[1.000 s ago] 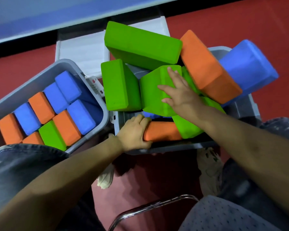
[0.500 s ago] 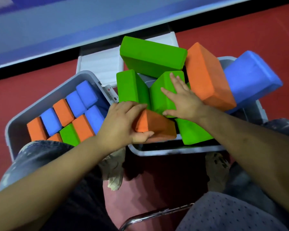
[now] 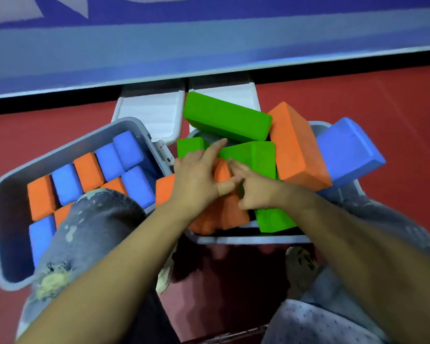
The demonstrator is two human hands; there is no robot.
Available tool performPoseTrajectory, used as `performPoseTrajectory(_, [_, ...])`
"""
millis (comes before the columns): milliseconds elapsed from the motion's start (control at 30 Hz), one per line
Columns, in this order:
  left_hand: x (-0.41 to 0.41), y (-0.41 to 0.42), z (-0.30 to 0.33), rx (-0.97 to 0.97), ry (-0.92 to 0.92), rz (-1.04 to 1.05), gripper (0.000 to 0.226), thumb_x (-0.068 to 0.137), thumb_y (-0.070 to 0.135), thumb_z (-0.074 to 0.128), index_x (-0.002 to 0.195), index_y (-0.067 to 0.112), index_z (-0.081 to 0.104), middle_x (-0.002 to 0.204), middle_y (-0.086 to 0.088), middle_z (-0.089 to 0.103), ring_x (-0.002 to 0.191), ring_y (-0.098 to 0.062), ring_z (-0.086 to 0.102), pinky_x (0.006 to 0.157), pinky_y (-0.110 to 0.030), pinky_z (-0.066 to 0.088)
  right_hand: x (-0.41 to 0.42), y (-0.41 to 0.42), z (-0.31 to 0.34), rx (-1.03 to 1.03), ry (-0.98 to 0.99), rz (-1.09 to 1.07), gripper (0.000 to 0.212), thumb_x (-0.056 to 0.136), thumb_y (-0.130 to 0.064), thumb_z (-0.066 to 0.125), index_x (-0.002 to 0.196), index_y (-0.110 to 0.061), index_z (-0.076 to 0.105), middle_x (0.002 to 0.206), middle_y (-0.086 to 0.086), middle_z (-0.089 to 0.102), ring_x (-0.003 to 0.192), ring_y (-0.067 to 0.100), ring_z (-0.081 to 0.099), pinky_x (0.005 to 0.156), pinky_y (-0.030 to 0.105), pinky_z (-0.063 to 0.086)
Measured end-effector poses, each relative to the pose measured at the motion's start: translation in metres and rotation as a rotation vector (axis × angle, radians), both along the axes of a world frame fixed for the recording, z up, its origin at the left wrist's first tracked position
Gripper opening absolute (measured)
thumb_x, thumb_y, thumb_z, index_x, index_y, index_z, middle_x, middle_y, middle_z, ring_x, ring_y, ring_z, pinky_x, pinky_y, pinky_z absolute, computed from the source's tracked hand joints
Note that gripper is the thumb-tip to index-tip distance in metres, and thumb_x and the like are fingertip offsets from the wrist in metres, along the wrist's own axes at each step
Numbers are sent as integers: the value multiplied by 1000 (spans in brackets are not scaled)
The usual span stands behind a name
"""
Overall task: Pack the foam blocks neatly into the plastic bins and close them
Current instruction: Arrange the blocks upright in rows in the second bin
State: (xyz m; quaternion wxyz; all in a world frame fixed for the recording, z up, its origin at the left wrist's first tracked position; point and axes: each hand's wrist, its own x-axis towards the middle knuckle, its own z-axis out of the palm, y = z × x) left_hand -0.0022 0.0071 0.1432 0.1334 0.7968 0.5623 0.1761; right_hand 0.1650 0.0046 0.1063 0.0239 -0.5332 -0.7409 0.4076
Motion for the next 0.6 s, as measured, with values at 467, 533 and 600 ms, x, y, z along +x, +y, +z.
performPoseTrajectory(467, [-63,48,-31,-1133,-598,635,52,95,56,38,128,18,47,119,-12,52,104,-36,59,76,-40,50,39,-38,13,69,115,-276,104,60,-25,88,138,-28,20,123,-3,47,114,13,50,85,14,37])
performPoseTrajectory(533, [-59,40,-50,-1281,-567,646,69,90,69,32,141,22,37,139,-15,44,114,-41,56,84,-46,47,43,-44,13,20,173,-301,120,61,-23,89,143,-42,4,137,-9,37,124,5,41,95,9,32])
performPoseTrajectory(600, [-53,36,-63,-1345,-613,663,74,88,73,29,141,22,38,141,-16,46,127,-41,48,101,-55,36,43,-46,16,15,182,-309,123,62,-22,88,143,-47,-1,141,-10,33,127,3,37,99,11,30])
